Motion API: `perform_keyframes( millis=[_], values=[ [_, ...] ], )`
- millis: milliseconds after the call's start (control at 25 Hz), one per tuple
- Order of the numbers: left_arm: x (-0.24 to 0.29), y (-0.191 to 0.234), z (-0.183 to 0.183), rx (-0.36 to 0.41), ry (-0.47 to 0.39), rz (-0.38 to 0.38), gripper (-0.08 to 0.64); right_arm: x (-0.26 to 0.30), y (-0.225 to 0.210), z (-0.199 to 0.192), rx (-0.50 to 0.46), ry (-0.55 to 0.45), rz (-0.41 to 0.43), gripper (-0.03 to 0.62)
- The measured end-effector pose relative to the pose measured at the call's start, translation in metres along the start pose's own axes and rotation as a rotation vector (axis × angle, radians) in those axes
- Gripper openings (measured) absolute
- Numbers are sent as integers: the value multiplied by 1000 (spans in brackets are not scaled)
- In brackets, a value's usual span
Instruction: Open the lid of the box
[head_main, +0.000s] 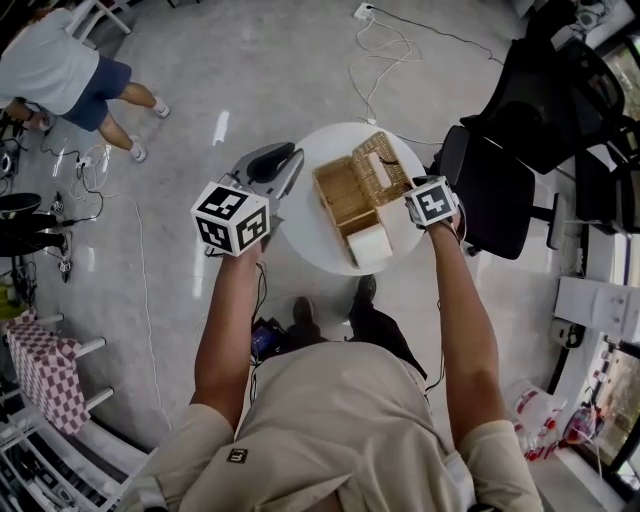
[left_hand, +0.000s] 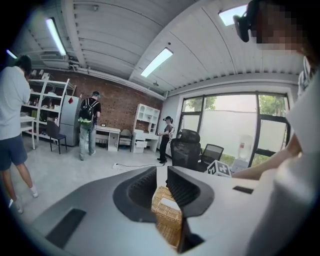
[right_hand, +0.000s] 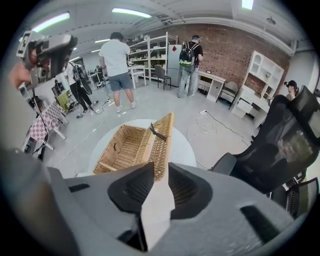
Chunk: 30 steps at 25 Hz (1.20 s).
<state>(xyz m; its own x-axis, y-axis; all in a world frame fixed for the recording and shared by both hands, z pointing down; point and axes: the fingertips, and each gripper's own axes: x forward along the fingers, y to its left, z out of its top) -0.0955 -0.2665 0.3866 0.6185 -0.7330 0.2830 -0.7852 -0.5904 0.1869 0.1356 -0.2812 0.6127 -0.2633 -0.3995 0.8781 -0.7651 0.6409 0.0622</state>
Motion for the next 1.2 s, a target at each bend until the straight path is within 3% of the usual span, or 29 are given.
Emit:
perform_keyframes(
  millis=[320, 480, 680, 840, 1040, 1200],
  values=[
    [-25, -12, 34, 101, -38, -11, 48, -52, -15, 37, 31, -124, -65, 52],
    [-35, -21, 51, 142, -63, -23, 43, -101, -7, 79, 42, -310, -80, -5],
    [-49, -32, 78, 195, -109, -47, 41, -189, 17, 139, 70, -600, -45, -6],
    [-65, -41, 99, 228, -161, -60, 41, -255, 38, 170, 31, -754, -22, -6],
    [-86, -53, 120, 267, -215, -72, 40, -316, 62, 184, 6, -862, -5, -8],
    [-102, -60, 131, 295, -246, -79, 38, -340, 78, 183, -3, -886, -8, -9]
  ],
)
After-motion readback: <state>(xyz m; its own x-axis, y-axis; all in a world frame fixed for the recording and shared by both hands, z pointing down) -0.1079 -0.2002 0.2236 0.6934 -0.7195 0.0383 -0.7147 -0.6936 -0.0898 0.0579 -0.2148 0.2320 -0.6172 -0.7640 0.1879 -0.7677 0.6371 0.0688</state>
